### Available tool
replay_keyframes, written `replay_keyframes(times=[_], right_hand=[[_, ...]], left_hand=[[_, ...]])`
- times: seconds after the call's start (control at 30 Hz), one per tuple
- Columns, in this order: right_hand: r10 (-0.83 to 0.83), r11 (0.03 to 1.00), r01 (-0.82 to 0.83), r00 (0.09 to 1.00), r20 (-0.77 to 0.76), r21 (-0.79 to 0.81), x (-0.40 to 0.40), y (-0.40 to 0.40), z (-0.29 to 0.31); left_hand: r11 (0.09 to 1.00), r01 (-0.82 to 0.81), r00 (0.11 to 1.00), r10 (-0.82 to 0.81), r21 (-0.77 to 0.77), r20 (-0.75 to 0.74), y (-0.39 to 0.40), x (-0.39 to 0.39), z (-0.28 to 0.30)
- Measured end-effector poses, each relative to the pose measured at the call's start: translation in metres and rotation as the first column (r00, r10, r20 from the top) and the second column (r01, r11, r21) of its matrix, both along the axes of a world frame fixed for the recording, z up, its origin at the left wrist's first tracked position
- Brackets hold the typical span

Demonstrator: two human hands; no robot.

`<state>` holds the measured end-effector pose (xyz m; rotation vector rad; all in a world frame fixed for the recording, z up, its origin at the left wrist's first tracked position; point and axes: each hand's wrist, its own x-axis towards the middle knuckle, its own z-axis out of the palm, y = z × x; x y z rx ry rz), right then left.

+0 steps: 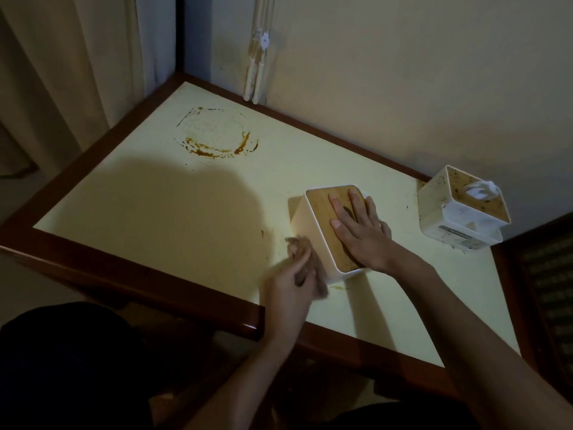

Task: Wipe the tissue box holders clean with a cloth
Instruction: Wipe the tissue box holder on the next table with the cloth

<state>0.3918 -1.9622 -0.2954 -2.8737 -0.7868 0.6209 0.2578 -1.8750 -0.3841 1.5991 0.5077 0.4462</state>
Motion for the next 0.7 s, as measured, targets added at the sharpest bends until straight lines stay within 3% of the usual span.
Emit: replay_keyframes(times=[0.1, 0.17, 0.37, 0.47, 0.7], right_hand=[[0.0, 1.0, 0.0, 1.0, -0.004, 0.003, 0.0, -0.001, 0.001], [0.004, 1.0, -0.004, 1.0, -0.014, 0.006, 0.001, -0.001, 0.0], [-0.004, 1.0, 0.004, 0.999, -0.032, 0.007, 0.0, -0.002, 0.002], [-0.006, 1.0, 0.007, 1.0, -0.029, 0.004, 0.001, -0.001, 0.001], [-0.037, 0.999, 0.039, 0.999, -0.037, 0.038, 0.001, -0.002, 0.003]], left_hand=[[0.998, -0.017, 0.995, 0.022, 0.054, -0.093, 0.03, 0.04, 0.01], [0.987, -0.033, 0.995, 0.047, 0.155, -0.087, 0.05, 0.061, 0.013], [0.978, -0.007, 0.997, 0.024, 0.207, -0.079, 0.055, 0.064, 0.006], [0.987, 0.0, 0.988, 0.024, 0.159, -0.149, 0.033, 0.039, 0.01], [0.985, 0.172, 0.964, -0.175, -0.033, -0.2, 0.006, -0.012, 0.012]])
